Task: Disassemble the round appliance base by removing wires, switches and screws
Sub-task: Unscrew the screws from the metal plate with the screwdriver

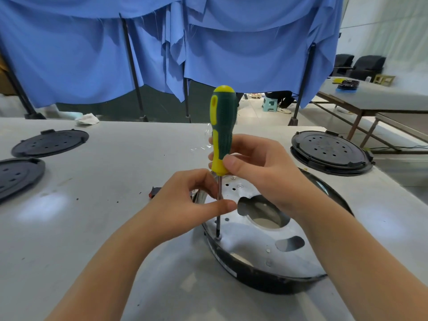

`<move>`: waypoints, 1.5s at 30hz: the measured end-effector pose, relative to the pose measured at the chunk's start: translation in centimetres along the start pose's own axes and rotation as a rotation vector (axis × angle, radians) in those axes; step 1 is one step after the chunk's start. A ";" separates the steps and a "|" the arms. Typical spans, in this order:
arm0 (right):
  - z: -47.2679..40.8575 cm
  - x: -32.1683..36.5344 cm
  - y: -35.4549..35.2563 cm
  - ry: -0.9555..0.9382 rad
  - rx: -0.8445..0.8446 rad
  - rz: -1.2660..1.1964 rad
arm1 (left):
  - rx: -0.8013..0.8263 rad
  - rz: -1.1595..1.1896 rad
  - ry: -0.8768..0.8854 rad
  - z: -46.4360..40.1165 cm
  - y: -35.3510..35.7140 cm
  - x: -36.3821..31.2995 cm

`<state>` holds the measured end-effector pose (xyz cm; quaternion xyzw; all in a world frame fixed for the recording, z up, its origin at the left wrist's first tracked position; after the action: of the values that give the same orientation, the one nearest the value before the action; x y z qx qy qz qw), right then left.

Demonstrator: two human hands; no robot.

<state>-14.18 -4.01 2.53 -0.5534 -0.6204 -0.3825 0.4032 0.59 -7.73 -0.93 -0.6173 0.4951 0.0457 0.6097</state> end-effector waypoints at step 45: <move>-0.6 -0.3 -1.5 -0.085 -0.234 -0.037 | 0.458 -0.419 -0.006 -1.7 -4.0 -2.9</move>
<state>-15.64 -4.85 2.46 -0.6010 -0.5980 -0.4357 0.3021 0.90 -8.39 4.28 -0.5524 0.3528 -0.1920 0.7304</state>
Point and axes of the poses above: each hand's wrist, its own z-axis away from the middle knuckle, its own y-axis out of the palm, x = y × z, the point moved 3 cm from there along -z, towards the middle knuckle, and after that the axes turned 14 degrees about -z, right-handed, at the moved point
